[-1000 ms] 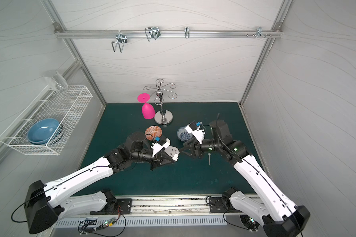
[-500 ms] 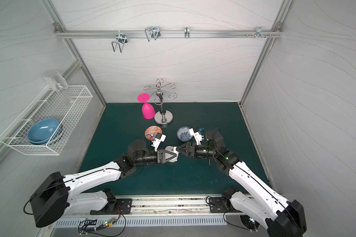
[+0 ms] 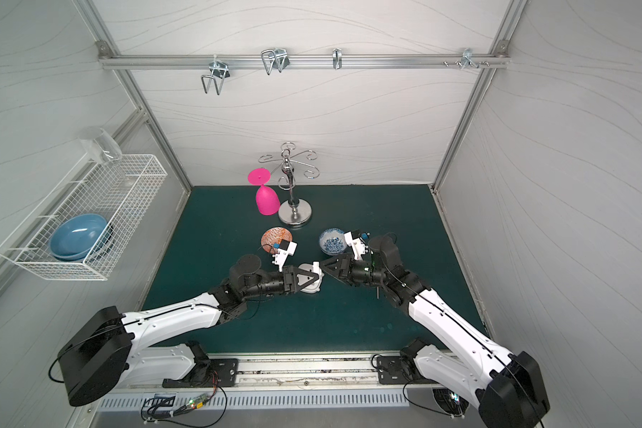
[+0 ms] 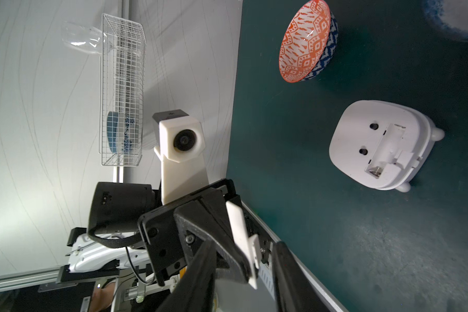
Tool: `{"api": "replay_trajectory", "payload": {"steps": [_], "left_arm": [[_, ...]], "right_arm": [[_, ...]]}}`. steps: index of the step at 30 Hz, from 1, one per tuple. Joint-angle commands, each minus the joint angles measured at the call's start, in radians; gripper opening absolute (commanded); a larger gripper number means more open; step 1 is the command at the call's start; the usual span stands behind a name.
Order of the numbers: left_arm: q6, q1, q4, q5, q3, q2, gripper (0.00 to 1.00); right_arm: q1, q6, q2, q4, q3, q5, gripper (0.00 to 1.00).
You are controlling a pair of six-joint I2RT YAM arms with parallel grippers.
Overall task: Remove the battery from the alarm
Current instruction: Pick up the cover from the center of the board.
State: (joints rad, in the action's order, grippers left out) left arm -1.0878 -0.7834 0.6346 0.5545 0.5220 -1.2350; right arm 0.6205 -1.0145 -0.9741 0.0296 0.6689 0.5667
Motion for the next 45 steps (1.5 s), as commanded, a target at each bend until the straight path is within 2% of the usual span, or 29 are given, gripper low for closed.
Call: {"api": "replay_trajectory", "payload": {"steps": [1, 16, 27, 36, 45], "left_arm": [[-0.014, 0.004, 0.093, 0.012, 0.008, -0.004, 0.00], [-0.029, 0.004, 0.113, 0.009, 0.005, -0.017, 0.00], [-0.028, 0.004, 0.108, -0.003, -0.004, -0.017, 0.00], [-0.029, 0.003, 0.106, -0.014, -0.009, -0.017, 0.00], [-0.030, 0.003, 0.106, -0.014, -0.010, -0.021, 0.00]], "right_arm": [[0.012, -0.015, -0.007, -0.050, -0.007, 0.017, 0.36], [0.023, -0.007, -0.016, -0.048, -0.006, 0.018, 0.20], [0.023, 0.023, 0.002, 0.003, 0.003, 0.002, 0.17], [0.023, 0.031, 0.003, 0.014, 0.004, 0.002, 0.20], [0.022, 0.035, 0.000, 0.019, 0.009, 0.005, 0.12]]}}
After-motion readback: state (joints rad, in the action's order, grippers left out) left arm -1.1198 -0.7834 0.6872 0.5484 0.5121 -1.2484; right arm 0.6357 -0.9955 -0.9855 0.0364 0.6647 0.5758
